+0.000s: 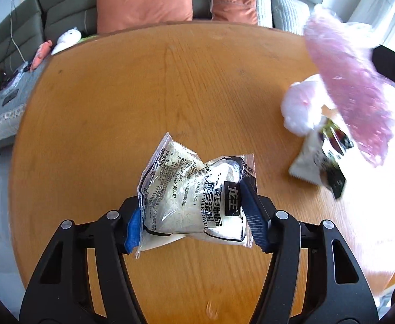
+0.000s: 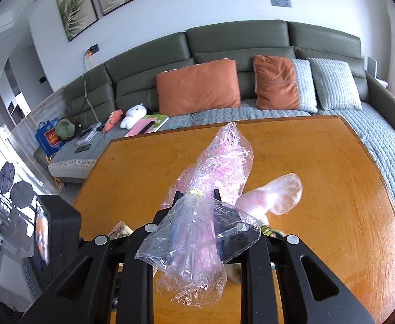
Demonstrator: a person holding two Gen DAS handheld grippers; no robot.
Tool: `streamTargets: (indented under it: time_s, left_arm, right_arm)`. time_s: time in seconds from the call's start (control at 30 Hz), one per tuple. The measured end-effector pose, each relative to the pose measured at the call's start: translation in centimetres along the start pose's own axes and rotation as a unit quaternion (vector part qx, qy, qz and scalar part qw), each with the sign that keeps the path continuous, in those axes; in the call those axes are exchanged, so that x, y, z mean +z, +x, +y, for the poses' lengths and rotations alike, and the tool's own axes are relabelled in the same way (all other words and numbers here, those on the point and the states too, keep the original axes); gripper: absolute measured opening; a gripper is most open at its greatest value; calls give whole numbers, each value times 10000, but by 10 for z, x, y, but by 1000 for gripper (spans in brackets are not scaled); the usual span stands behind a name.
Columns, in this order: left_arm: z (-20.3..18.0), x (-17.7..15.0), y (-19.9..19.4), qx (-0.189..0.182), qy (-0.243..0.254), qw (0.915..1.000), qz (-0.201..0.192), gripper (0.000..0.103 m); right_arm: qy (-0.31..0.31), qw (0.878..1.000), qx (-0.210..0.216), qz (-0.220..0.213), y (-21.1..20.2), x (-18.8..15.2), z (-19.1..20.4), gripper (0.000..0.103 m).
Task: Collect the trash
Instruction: 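Grasp the printed snack bag with the left tool while the right tool grasps the pink plastic bag, then carry the snack bag and pink bag to the bin and release both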
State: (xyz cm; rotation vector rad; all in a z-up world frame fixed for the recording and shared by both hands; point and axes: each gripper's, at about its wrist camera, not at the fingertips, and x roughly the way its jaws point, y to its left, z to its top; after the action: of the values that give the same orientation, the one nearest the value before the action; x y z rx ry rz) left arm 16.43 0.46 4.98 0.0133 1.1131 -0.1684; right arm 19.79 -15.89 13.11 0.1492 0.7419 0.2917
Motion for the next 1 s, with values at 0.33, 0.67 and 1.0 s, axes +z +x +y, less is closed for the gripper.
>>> streamTargets:
  time_s: [0.33,0.67,1.0]
  left_arm:
    - [56,-60,-69,127,-562,9976,-388,61]
    - [148,-137,-121,600,-1450,9861,-551,62]
    - [253,-225,-168,1240,-2570,9562,-654,63]
  right_arm:
    - [-403,9977,521,131,-23,-25,84,23]
    - [-1344,9797,1431,416,-27,-64,231,23]
    - [-2154,9452,2307,841,-23,-116,366,23]
